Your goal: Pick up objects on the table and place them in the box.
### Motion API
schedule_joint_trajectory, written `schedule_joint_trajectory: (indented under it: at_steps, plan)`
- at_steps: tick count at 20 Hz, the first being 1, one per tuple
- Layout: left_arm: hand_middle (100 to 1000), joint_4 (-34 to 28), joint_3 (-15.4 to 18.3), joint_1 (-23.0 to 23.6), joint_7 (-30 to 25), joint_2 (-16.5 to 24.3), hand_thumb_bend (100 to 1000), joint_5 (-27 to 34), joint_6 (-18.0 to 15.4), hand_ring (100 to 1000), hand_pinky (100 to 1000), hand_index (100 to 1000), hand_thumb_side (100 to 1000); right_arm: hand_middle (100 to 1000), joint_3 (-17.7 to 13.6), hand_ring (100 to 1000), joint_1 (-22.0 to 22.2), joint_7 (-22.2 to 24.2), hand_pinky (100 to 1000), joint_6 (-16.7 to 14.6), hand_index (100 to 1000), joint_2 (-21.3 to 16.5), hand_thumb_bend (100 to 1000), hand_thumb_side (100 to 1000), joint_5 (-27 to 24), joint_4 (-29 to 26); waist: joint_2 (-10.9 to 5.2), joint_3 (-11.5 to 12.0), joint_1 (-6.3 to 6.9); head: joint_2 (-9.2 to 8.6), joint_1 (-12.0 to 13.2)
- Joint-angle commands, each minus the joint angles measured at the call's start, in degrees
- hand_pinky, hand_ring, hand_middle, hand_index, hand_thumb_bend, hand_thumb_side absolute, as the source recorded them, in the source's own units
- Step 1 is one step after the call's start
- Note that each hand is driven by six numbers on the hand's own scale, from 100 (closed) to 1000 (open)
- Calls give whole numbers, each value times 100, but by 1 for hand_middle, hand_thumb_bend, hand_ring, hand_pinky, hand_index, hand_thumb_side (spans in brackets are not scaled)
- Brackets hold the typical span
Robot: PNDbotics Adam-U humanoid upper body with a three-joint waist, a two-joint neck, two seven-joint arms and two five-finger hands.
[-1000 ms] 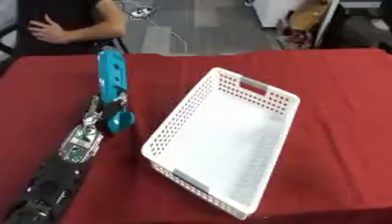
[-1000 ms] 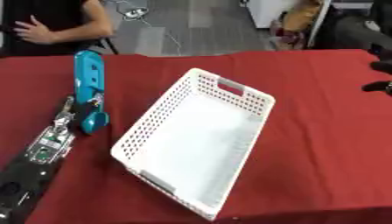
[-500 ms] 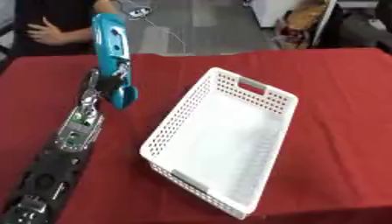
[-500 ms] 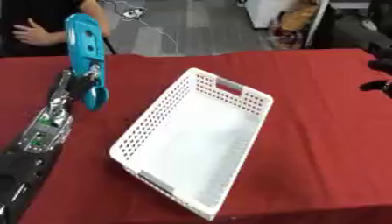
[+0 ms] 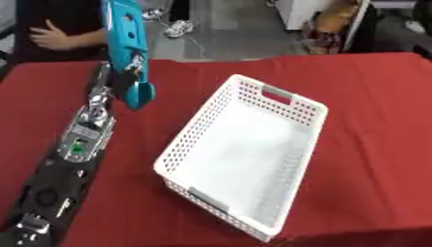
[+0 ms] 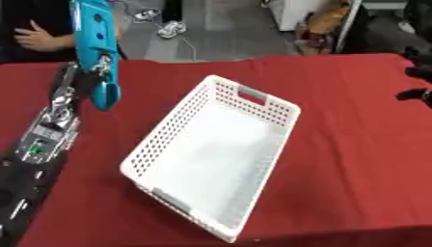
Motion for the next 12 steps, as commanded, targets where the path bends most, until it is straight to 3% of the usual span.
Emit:
schedule_joint_trajectory:
  at_steps: [1, 12]
  plan:
    - [100, -206, -21, -108, -43, 171, 100, -45, 6, 100, 100, 119, 628, 866, -46, 853, -65, -1, 681, -8, 1000, -83, 100, 973, 6, -70, -59, -7, 4, -5, -34]
    - [100, -1370, -341, -187, -487, 227, 100, -433, 81, 100, 100, 123, 672, 863, -30, 853, -62, 14, 681, -5, 1000, -80, 100, 973, 12, -65, -72, -8, 11, -5, -9]
